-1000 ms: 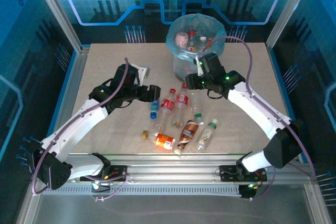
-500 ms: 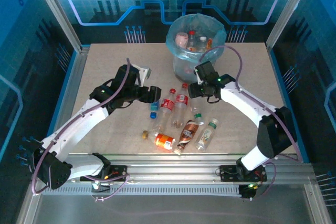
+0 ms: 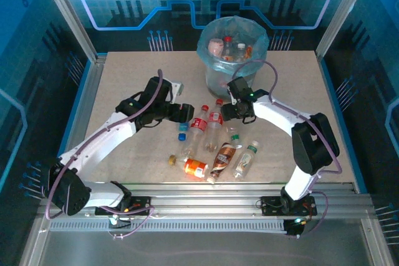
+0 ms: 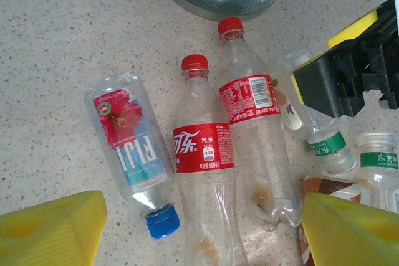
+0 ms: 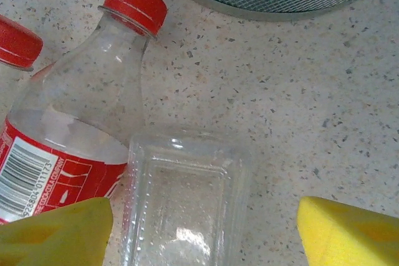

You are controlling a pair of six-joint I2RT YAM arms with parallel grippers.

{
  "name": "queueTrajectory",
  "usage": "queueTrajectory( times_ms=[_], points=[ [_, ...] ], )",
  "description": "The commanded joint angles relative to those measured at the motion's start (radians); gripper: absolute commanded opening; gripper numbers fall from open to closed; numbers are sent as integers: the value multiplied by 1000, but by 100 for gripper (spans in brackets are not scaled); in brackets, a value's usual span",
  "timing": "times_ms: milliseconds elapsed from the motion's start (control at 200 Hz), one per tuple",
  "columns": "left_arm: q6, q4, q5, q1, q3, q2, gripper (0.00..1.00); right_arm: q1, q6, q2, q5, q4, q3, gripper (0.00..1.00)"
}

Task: Put the plastic bottles in the bin

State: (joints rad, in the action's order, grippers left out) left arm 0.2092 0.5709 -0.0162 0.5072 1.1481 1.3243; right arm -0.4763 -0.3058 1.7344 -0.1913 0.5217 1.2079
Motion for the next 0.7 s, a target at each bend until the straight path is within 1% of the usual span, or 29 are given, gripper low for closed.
queueTrajectory(
  times_ms=[0, 85, 290, 435, 695],
  points=[
    [7, -14, -24, 6, 6, 10, 83, 10, 1, 32, 25, -30, 21, 80],
    [10, -14, -19, 7, 0, 10, 84, 11, 6, 54, 12, -20, 39, 83],
    [23, -26, -19, 7, -11, 18, 84, 11, 23, 107, -12, -15, 57, 83],
    [22, -39, -17, 7, -12, 29, 84, 12, 34, 112, -34, -28, 47, 76],
    [9, -26, -2, 7, 33, 49, 86, 22, 24, 92, -19, -24, 64, 65]
  ],
)
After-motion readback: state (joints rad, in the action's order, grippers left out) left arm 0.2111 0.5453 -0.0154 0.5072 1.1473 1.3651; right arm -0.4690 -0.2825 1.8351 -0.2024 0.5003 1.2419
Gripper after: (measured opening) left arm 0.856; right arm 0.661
